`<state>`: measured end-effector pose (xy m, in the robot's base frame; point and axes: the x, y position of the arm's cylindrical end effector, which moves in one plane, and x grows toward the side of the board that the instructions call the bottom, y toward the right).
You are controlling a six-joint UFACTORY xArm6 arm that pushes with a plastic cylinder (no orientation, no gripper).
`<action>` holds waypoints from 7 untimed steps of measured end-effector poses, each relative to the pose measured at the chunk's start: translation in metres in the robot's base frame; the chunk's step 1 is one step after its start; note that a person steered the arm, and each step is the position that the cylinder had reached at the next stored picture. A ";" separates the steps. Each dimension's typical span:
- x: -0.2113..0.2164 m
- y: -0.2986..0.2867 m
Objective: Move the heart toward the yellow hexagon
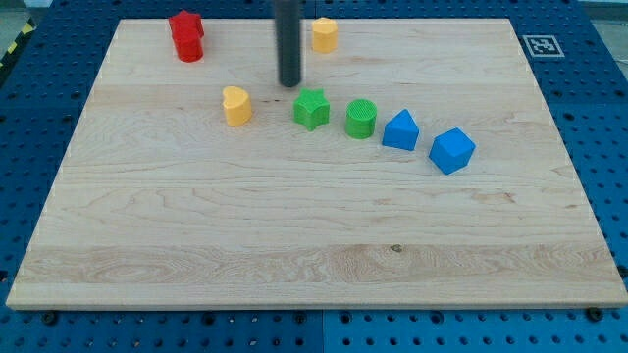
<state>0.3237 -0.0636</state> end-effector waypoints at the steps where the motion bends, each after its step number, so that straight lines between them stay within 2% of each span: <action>1: 0.000 -0.067; 2: 0.002 -0.122; 3: 0.039 -0.127; 4: 0.045 -0.124; 5: 0.045 -0.115; 7: 0.073 -0.044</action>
<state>0.3967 -0.1079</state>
